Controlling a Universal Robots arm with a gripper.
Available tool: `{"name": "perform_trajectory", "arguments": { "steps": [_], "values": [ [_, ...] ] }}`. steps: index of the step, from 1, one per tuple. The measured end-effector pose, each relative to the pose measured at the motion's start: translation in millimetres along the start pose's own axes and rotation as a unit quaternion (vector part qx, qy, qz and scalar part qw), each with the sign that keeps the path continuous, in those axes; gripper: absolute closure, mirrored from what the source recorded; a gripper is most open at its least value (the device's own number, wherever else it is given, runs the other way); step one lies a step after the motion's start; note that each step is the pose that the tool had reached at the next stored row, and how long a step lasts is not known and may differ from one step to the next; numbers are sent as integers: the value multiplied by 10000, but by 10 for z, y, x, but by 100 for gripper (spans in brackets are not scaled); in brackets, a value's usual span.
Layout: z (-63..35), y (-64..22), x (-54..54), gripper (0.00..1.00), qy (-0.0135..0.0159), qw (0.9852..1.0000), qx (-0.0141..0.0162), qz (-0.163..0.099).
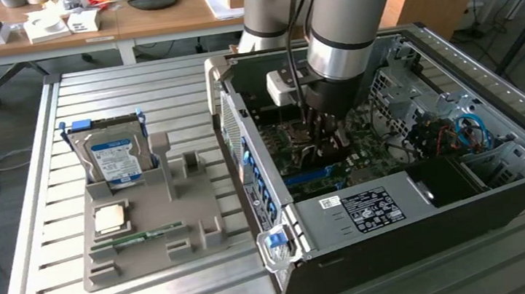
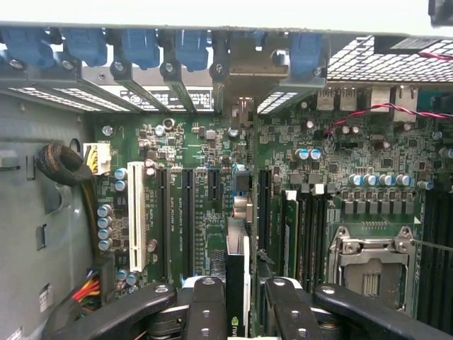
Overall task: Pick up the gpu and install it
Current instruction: 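Insert the gpu into the slot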
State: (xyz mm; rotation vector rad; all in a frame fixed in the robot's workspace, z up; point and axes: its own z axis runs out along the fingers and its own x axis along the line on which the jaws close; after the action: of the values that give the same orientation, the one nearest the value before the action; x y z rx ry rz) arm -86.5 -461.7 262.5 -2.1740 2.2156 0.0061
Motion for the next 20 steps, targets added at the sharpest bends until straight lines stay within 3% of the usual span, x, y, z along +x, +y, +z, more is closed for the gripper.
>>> {"name": "perform_trajectory", "arguments": {
  "steps": [20],
  "values": [
    [55,7,1,74,1,10000,-1,4]
  ]
}}
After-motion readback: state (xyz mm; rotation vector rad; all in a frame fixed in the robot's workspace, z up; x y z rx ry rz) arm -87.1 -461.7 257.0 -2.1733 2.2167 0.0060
